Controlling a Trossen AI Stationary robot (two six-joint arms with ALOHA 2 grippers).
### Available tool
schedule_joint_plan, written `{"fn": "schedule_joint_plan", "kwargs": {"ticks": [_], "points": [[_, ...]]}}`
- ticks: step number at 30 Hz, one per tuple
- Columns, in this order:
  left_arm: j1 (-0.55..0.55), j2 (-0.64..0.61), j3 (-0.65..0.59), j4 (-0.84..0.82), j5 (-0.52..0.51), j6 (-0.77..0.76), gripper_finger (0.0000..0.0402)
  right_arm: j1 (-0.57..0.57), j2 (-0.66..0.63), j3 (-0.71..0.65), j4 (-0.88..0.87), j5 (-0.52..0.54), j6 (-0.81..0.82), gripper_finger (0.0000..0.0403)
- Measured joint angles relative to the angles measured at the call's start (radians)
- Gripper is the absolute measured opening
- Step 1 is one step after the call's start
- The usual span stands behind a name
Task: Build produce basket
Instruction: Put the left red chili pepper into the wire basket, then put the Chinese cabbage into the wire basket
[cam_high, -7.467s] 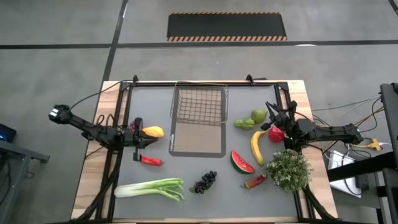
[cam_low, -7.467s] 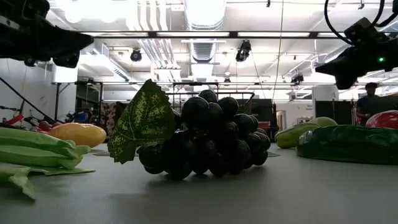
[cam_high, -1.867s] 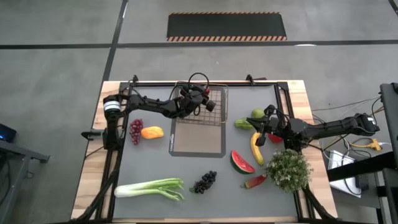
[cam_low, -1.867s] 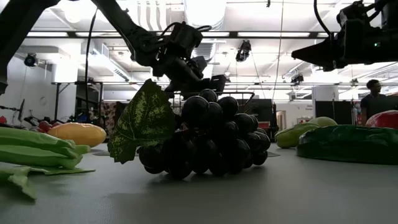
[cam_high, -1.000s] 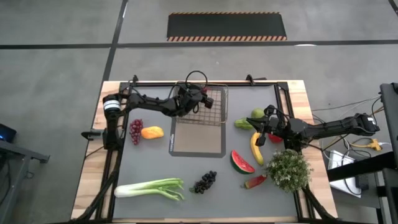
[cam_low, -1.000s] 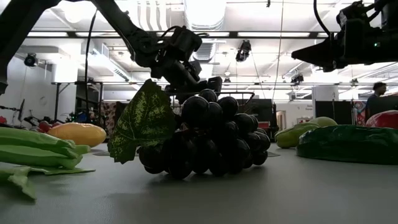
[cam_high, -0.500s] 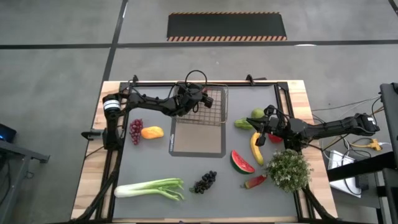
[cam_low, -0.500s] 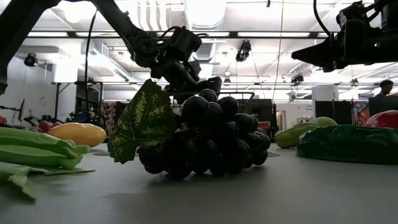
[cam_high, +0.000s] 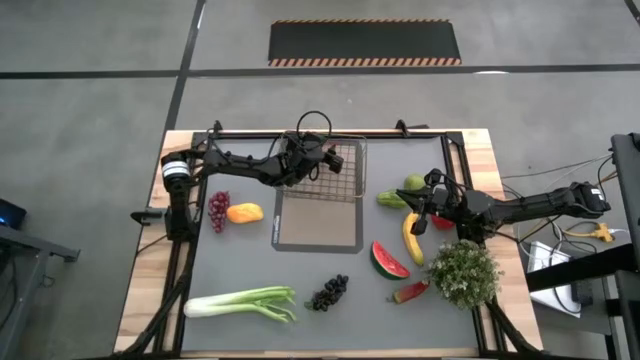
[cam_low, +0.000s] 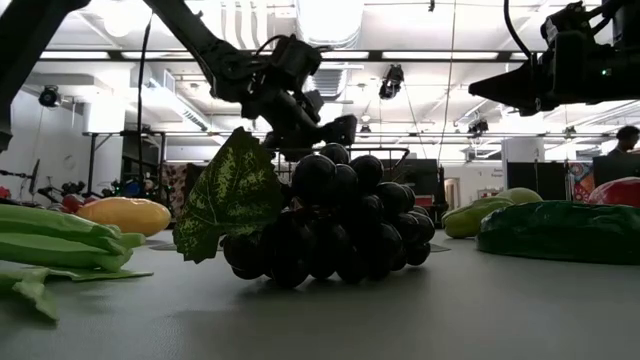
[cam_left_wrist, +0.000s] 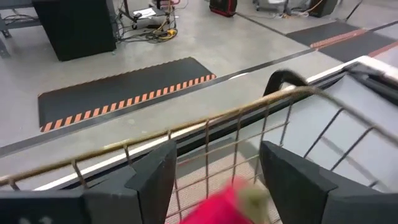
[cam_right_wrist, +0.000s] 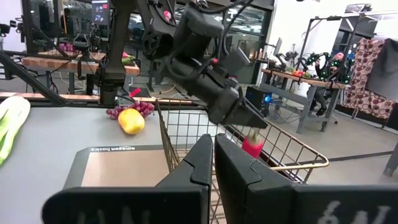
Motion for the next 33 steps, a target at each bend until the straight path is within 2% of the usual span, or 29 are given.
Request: {"fn": "schedule_joint_plan", "kwargs": {"ticks": [14, 18, 24, 30, 33], "points": [[-0.018, -0.126, 0.004, 0.001, 0.029, 0.001, 0.0215, 0.0, 0.0, 0.0, 0.006, 0.0, -0.05, 0.0009], [-0.04, -0.169, 0.005, 0.006, 0.092, 0.001, 0.0215, 0.0, 0.0, 0.0, 0.01, 0.0, -0.07, 0.0009], [-0.12, -0.225, 0.005, 0.002, 0.206, 0.005, 0.0215, 0.0, 0.0, 0.0, 0.013, 0.0, -0.092, 0.0009], [-0.229, -0.234, 0.006, 0.0, 0.212, 0.108, 0.0215, 0.0, 0.0, 0.0, 0.018, 0.0, -0.117, 0.0009], [-0.273, -0.237, 0.006, 0.002, 0.212, 0.11, 0.0215, 0.0, 0.0, 0.0, 0.024, 0.0, -0.125, 0.0009]]}}
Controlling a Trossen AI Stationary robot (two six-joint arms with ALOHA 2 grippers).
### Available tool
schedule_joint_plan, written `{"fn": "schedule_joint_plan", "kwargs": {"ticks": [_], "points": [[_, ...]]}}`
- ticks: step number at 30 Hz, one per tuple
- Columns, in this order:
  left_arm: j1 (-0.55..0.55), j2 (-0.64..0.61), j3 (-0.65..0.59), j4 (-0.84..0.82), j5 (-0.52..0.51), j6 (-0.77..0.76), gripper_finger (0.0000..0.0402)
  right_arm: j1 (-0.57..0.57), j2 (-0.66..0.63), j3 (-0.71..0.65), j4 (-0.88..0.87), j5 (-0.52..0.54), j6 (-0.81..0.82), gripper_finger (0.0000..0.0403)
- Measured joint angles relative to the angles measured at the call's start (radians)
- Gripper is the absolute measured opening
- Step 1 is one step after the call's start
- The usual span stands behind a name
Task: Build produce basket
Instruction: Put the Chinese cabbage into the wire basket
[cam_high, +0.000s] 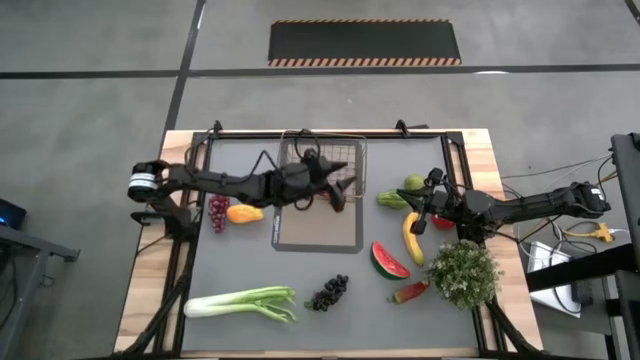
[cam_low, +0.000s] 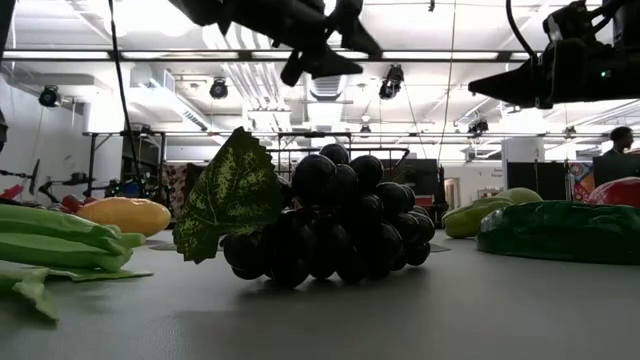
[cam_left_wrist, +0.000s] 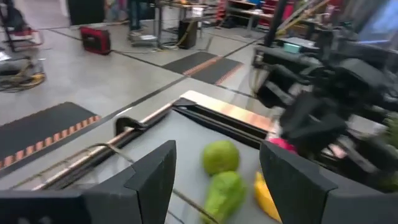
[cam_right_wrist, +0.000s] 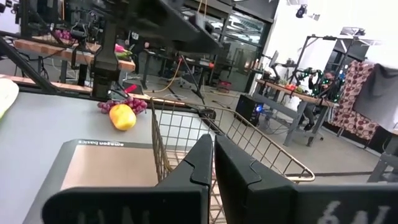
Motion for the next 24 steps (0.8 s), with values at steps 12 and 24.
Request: {"fn": "schedule_joint_plan", "kwargs": {"ticks": [12, 24], "points": [[-0.243, -0.022, 0.021, -0.177, 0.161, -0.044, 0.0215, 0.0, 0.0, 0.0, 0.015, 0.0, -0.008, 0.0009], [-0.551, -0.102, 0.189, -1.155, 0.226, -0.653, 0.0215, 0.0, 0.0, 0.0, 0.014, 0.0, 0.023, 0.0009]]}}
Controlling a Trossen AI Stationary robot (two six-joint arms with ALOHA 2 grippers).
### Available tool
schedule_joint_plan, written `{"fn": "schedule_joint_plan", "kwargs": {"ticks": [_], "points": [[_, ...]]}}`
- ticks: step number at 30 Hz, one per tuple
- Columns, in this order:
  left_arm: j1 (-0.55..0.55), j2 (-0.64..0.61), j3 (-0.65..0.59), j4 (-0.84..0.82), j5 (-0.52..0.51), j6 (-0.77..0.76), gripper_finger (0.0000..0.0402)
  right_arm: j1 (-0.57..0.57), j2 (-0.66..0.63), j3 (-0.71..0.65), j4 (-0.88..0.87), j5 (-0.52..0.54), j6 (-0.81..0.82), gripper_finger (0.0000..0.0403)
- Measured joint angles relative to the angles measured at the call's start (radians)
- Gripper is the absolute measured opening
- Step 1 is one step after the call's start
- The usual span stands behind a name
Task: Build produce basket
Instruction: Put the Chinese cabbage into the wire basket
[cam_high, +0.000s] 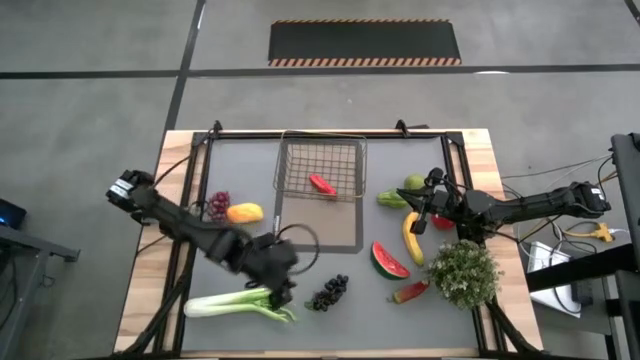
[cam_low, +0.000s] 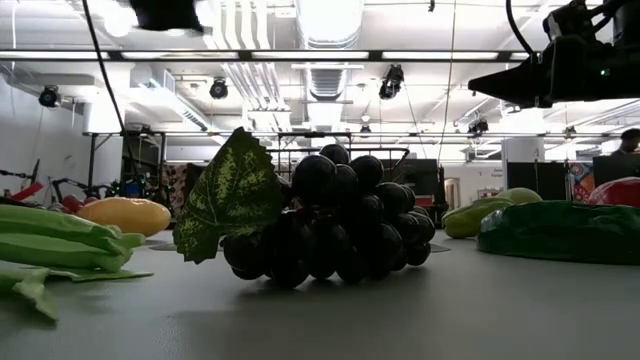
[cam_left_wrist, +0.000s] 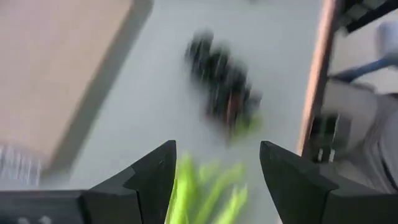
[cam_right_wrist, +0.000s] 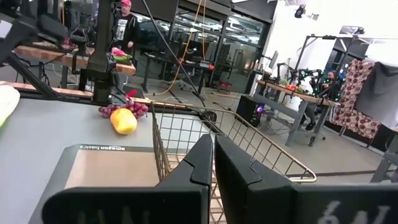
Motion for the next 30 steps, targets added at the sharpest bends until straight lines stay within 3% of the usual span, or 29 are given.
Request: {"fn": "schedule_joint_plan", "kwargs": {"ticks": [5, 8, 12, 16, 19, 25, 30], "points": [[-0.124, 0.004, -0.027, -0.096, 0.105, -0.317, 0.0215, 0.0, 0.0, 0.0, -0.006, 0.0, 0.01, 0.0009], [-0.187, 0.023, -0.037, -0.057, 0.087, -0.435, 0.0215, 0.0, 0.002, 0.0, -0.021, 0.0, 0.008, 0.0009], [-0.216, 0.046, -0.037, -0.038, 0.052, -0.451, 0.0215, 0.0, 0.002, 0.0, -0.033, 0.0, 0.004, 0.0009], [-0.234, 0.065, -0.048, -0.051, 0.129, -0.452, 0.0222, 0.0, 0.002, 0.0, -0.04, 0.0, 0.024, 0.0009], [-0.234, 0.07, -0.049, -0.051, 0.192, -0.448, 0.0245, 0.0, 0.002, 0.0, -0.065, 0.0, 0.038, 0.0009], [-0.26, 0.07, -0.086, -0.052, 0.204, -0.345, 0.031, 0.0, 0.002, 0.0, -0.081, -0.001, 0.056, 0.0009], [-0.301, 0.07, -0.166, -0.058, 0.205, -0.345, 0.0326, 0.0, 0.003, 0.0, -0.084, -0.004, 0.065, 0.0009]]}}
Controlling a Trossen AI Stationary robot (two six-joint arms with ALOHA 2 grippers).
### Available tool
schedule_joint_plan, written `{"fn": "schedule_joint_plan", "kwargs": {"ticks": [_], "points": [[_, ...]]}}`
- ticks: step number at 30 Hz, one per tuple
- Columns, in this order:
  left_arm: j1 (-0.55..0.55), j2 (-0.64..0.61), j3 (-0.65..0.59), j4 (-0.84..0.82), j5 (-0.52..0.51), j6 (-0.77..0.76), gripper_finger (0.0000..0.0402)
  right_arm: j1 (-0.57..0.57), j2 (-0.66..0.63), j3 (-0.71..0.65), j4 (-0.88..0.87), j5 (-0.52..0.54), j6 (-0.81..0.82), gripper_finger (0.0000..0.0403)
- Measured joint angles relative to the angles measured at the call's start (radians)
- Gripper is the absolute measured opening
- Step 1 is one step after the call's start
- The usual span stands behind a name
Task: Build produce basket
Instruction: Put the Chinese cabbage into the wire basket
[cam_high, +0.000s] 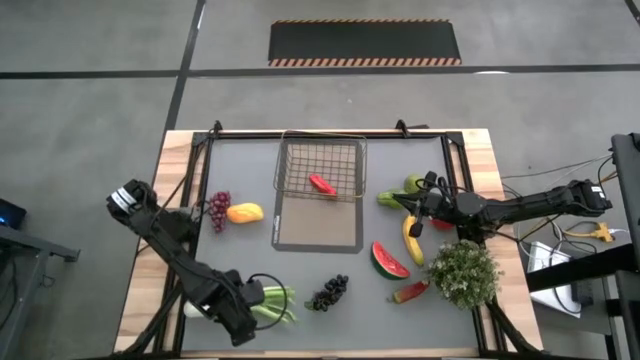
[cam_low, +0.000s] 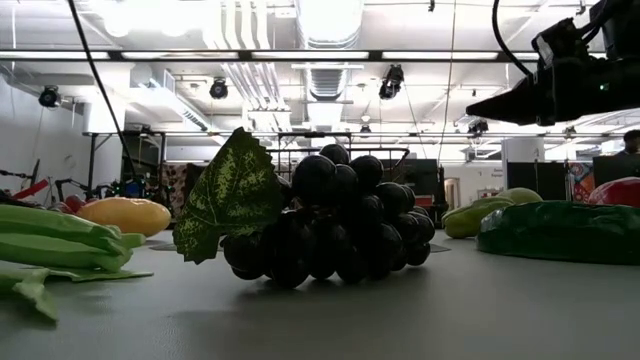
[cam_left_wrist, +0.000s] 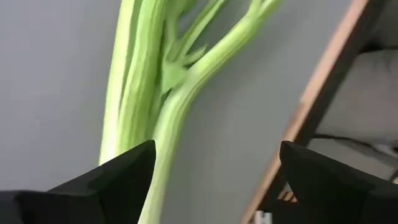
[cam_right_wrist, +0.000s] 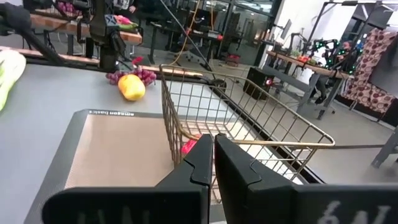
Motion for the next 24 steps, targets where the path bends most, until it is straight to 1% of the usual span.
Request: {"fn": "schedule_joint_plan", "kwargs": {"ticks": [4, 10, 17, 24], "points": [[-0.022, 0.0, -0.04, -0.008, 0.0, 0.0, 0.0327, 0.0, 0.0, 0.0, -0.001, 0.0, 0.0, 0.0009], [-0.023, 0.0, -0.072, -0.009, 0.002, 0.0, 0.0327, 0.0, 0.0, 0.0, -0.024, 0.0, 0.003, 0.0009], [-0.026, 0.0, -0.14, -0.006, -0.003, 0.003, 0.0327, 0.0, 0.0, 0.0, -0.026, 0.001, 0.001, 0.0009], [-0.028, -0.001, -0.202, 0.057, -0.009, 0.008, 0.0326, 0.0, 0.0, 0.0, -0.027, 0.003, 0.001, 0.0009]]}}
